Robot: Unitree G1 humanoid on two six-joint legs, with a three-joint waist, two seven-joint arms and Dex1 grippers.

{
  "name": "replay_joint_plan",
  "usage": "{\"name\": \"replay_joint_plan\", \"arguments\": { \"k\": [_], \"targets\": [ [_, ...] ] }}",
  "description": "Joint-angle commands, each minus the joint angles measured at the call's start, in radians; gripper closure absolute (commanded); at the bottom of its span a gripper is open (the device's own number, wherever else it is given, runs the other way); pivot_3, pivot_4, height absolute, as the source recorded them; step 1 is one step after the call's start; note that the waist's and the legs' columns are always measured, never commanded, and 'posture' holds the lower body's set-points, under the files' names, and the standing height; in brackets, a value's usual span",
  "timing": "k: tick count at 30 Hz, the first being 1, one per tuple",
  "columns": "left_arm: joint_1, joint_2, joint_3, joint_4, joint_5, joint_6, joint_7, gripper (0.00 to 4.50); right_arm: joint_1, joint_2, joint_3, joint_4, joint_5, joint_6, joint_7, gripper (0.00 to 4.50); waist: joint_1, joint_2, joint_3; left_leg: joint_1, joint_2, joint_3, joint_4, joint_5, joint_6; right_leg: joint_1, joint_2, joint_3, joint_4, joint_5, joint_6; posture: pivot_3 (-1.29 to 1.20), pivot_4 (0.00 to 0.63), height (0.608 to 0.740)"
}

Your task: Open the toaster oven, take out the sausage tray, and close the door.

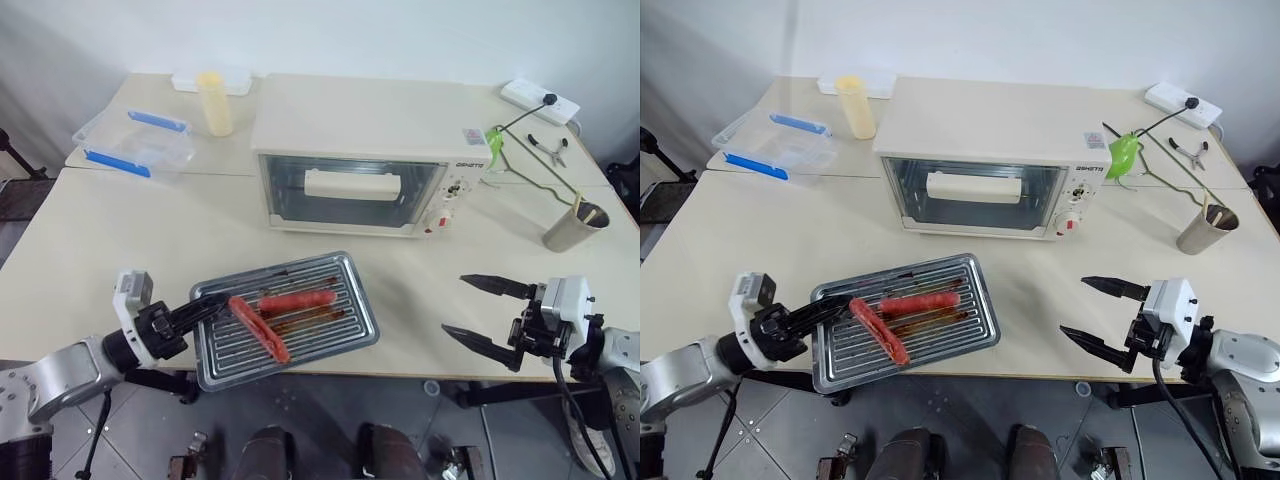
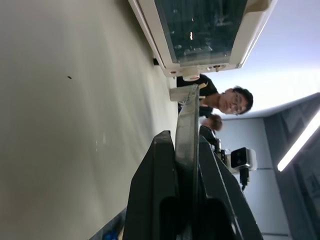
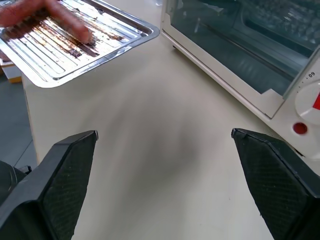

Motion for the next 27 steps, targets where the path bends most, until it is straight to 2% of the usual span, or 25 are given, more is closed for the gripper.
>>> {"name": "replay_joint_plan", "arguments": {
  "k": [1, 8, 15, 18, 27],
  "targets": [
    [-0.137, -0.013, -0.092, 0.131, -0.015, 0.025, 0.033, 4.5, 0.045, -0.012, -0.067, -0.073, 0.028, -0.004, -0.013, 0.01, 0.007, 0.001, 0.0, 0.0, -0.001, -0.001, 0.0, 0.0, 0.0, 0.0, 0.0, 0.0, 0.001, 0.0, 0.0, 0.0, 0.15, 0.74],
    [-0.378, -0.05, -0.233, 0.361, -0.015, 0.08, 0.115, 4.5, 0.154, -0.011, -0.13, -0.155, 0.048, 0.024, -0.037, 0.01, 0.003, 0.0, 0.0, 0.0, -0.001, -0.001, 0.0, 0.0, 0.0, 0.0, 0.0, 0.0, 0.002, 0.0, 0.001, 0.0, 0.15, 0.74],
    [-0.5, -0.092, -0.344, 0.474, 0.009, 0.09, 0.221, 4.5, 0.246, 0.0, -0.169, -0.214, 0.062, 0.043, -0.055, 0.01, 0.009, 0.0, 0.0, 0.001, -0.002, -0.001, 0.001, 0.0, 0.0, 0.001, 0.0, 0.0, 0.002, 0.001, 0.001, 0.0, 0.15, 0.74],
    [-0.53, -0.116, -0.353, 0.489, 0.049, 0.084, 0.246, 4.5, 0.266, 0.004, -0.174, -0.228, 0.066, 0.046, -0.064, 0.01, 0.01, 0.0, 0.0, 0.001, -0.002, -0.001, 0.001, 0.0, 0.0, 0.001, 0.0, 0.001, 0.002, 0.001, 0.001, 0.0, 0.15, 0.74],
    [-0.659, -0.257, -0.327, 0.535, 0.327, 0.065, 0.187, 4.5, 0.305, 0.014, -0.164, -0.26, 0.065, 0.045, -0.084, 0.01, 0.035, 0.0, 0.0, 0.005, -0.004, 0.0, 0.001, 0.001, 0.001, 0.008, 0.0, 0.002, -0.002, 0.001, 0.001, 0.0, 0.15, 0.74]
  ]
}}
